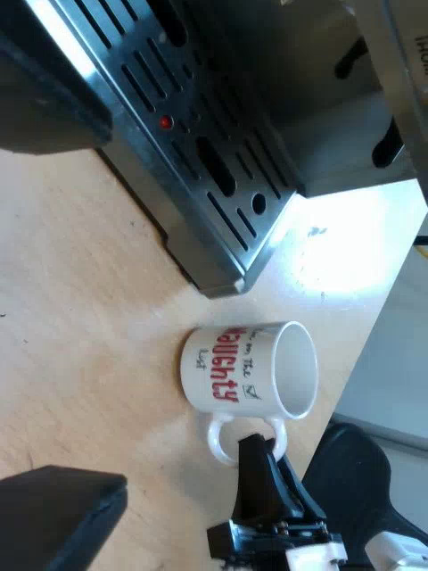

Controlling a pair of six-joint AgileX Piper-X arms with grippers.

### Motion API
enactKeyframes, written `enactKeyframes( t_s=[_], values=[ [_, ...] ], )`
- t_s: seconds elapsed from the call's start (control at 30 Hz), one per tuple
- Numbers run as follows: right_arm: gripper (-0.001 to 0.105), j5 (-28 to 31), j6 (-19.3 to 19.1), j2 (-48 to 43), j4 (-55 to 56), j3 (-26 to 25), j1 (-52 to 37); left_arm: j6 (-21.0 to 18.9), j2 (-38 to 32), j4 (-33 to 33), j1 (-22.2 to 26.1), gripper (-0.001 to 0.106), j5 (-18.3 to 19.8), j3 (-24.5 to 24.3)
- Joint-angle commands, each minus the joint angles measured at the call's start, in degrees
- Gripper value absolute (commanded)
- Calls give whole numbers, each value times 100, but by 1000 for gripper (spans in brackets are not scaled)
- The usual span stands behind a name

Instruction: Place mug into machine

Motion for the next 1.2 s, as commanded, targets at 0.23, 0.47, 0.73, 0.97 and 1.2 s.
enactKeyframes(
  t_s=[0.23,0.47,0.73,0.97,1.2],
  values=[
    [60,5,11,50,212,17,5,-84,-37,7,-27,73,212,-28],
    [59,-30,388,-428,726,8,5,-84,-37,72,-27,73,212,-28],
    [59,-30,124,-984,1315,69,5,-84,-37,86,-27,73,212,-28],
    [59,-30,107,-944,168,557,5,-84,-37,86,-27,73,212,-28],
    [59,-104,107,-638,-550,644,5,-84,14,86,-27,73,212,-28]
  ],
)
